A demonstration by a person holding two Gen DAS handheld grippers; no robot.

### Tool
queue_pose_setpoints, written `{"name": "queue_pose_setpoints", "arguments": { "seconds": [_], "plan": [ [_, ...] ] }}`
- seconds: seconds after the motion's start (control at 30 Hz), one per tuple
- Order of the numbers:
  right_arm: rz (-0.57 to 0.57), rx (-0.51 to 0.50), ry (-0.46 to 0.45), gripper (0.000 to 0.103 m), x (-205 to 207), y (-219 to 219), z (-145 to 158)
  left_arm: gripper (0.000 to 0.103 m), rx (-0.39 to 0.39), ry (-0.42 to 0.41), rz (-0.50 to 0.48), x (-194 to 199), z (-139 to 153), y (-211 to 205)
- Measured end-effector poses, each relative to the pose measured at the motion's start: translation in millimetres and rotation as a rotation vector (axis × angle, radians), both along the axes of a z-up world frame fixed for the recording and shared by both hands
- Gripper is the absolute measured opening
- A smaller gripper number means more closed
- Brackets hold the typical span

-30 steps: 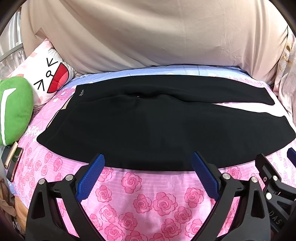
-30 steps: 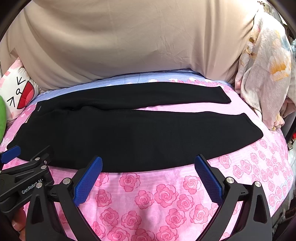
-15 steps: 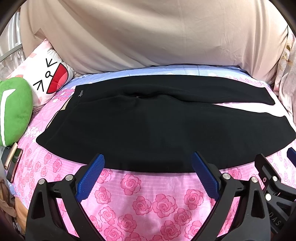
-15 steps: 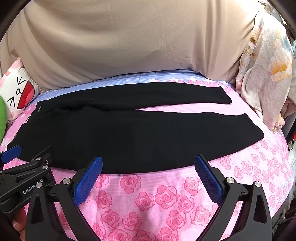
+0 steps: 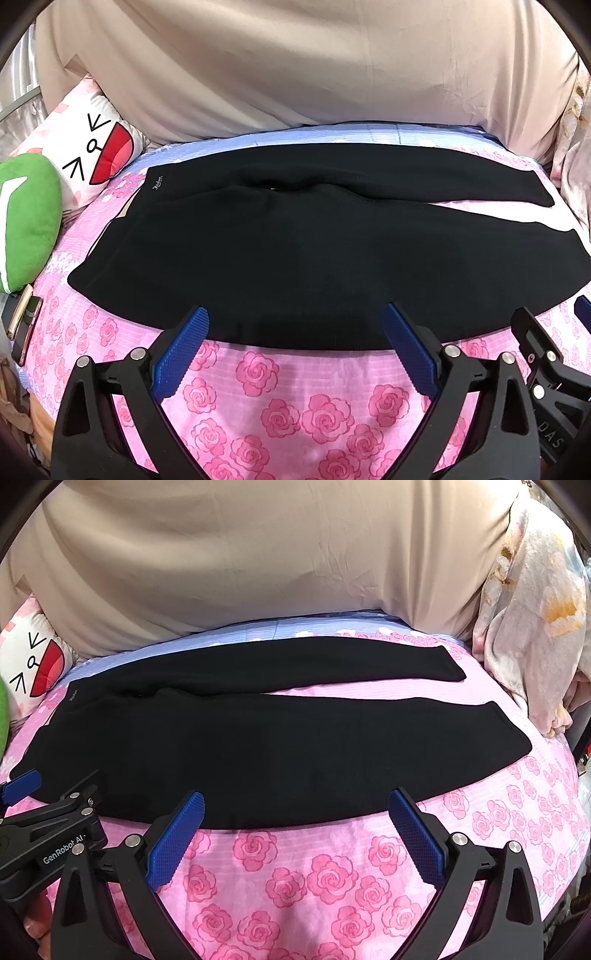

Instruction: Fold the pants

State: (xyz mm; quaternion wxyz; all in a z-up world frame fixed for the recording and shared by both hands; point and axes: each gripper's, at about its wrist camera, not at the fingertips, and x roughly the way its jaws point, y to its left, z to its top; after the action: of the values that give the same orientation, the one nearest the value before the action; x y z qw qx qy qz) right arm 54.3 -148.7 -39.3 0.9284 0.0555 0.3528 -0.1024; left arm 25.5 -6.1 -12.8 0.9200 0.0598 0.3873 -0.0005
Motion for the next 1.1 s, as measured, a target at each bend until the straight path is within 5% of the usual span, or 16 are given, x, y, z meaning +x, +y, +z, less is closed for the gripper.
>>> {"name": "queue_pose_setpoints", "arguments": {
  "seconds": [0.33,0.5,0.7,0.83,1.1],
  "plan": [
    [0.054,0.043,0.012,0.098,20,-20,-2,0.093,0.0,0.012,0.012,15,-4,5],
    [0.063,0.222,-0.033,0.098,60,-122,14,0.093,0.004,-0.029,0.04,29,8,21],
    [-0.068,0.09,0.011,0.098,152,-253,20,0.097,-0.068,-0.033,0.096,64,30,61],
    [-0.127,0.109,0.054,0.092,206,-319,10,0.097,-0.04,-0.043,0.194,92,39,95],
    [-0.16,0.151,0.147,0.09,285,-375,-26,0.098,-0.024,-0.039,0.326,148,50,149]
  ]
}}
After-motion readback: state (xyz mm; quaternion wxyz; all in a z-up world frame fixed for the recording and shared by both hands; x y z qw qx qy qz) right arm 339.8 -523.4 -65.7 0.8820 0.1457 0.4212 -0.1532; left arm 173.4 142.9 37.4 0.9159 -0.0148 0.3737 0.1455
